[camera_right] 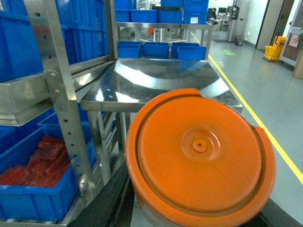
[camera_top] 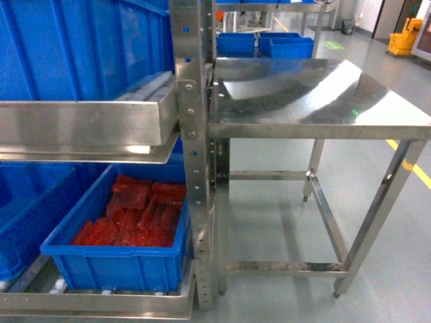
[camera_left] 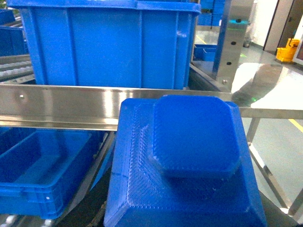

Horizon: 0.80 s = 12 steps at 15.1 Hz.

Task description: Sort blue parts and orange caps into right shelf containers

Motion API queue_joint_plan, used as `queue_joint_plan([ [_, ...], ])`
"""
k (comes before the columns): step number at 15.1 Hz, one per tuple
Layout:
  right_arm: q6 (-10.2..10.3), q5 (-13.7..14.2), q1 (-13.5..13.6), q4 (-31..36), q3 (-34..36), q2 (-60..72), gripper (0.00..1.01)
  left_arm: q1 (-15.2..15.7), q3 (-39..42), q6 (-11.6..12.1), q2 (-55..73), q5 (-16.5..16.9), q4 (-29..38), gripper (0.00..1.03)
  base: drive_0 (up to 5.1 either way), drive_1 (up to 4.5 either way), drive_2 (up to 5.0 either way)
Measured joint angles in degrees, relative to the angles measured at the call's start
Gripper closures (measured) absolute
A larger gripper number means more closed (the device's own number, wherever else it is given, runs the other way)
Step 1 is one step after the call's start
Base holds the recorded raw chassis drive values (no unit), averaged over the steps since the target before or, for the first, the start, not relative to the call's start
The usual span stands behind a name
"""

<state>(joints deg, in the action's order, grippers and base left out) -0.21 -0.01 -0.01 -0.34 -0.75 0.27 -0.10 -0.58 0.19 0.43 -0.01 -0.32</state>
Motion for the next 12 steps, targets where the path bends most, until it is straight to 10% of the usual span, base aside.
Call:
queue_joint_plan([
  [12, 0.00, 0.00, 0.00, -0.04, 0.00, 0.00, 0.57, 0.00, 0.00, 0.00, 0.00, 0.00, -0.07, 0.59, -5.0, 2.38, 2.4],
])
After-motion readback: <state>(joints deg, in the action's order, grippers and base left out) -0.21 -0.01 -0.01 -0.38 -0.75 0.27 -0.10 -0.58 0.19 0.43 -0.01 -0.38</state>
